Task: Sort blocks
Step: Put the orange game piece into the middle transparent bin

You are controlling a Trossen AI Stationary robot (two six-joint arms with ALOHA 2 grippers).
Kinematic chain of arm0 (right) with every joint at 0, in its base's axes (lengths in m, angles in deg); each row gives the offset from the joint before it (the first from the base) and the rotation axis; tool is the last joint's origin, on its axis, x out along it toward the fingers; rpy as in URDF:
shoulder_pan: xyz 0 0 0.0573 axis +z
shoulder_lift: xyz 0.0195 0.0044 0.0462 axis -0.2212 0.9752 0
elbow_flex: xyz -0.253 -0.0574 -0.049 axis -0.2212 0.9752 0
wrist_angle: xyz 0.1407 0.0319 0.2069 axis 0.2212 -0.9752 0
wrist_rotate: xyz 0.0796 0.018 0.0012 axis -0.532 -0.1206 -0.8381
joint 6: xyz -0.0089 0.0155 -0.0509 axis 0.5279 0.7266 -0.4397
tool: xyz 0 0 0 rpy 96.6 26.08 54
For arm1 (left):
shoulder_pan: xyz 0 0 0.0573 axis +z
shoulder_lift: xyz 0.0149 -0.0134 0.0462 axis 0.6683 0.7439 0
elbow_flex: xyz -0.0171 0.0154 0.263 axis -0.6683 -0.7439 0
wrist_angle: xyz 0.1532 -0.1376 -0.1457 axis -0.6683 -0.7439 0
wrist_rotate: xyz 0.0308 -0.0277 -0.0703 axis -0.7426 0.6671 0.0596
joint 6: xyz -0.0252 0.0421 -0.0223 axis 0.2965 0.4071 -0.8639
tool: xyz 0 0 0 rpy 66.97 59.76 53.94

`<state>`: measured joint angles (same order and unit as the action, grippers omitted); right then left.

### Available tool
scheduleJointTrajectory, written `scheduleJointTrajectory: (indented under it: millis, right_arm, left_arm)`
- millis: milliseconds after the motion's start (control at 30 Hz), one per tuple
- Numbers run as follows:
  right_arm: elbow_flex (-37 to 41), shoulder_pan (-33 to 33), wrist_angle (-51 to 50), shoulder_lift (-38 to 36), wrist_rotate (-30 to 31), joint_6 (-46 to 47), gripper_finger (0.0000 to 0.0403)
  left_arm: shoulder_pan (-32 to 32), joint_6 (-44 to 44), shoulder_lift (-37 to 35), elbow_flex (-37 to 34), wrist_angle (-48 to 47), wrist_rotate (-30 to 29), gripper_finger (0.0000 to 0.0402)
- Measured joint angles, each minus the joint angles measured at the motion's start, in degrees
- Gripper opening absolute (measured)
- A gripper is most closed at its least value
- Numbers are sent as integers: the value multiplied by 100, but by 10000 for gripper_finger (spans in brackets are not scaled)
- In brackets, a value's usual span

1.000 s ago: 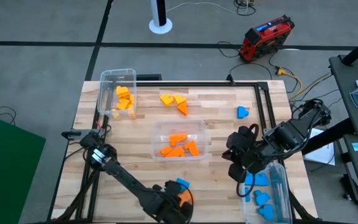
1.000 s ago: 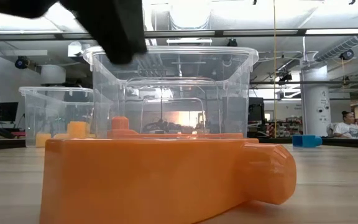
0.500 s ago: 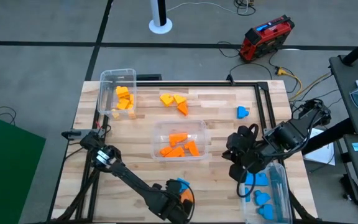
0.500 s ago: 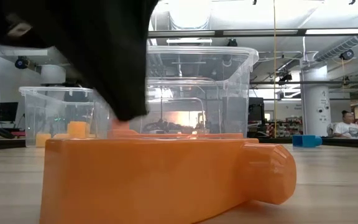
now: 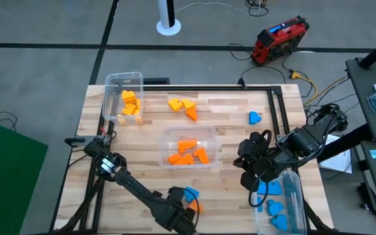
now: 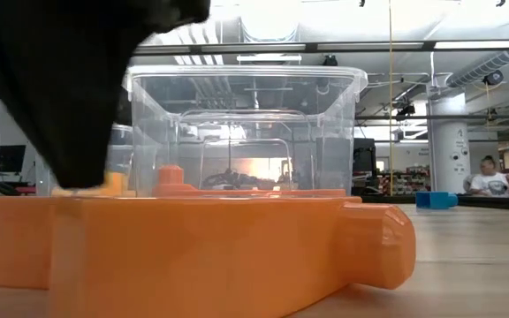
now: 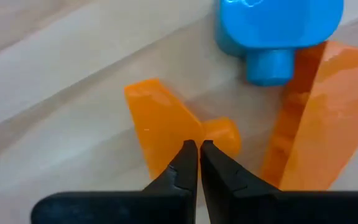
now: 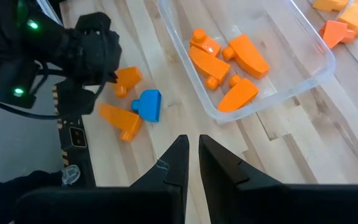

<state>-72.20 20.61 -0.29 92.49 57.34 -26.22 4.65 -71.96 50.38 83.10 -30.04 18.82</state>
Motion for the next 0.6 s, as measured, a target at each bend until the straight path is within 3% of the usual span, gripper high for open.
scheduleJointTrajectory:
  millis: [333,467,600]
  right_arm:
    - [0,0,2,0,-1,3,28]
    - [0,0,4,0,-1,-19,28]
    - [0,0,7,0,-1,-47,28]
  left_arm:
    - [-38,-472,-20,735,-605,238,17]
    - [19,-737,-20,997,-995,295,61]
    - [102,-880,-24,1069,-1111,301,129]
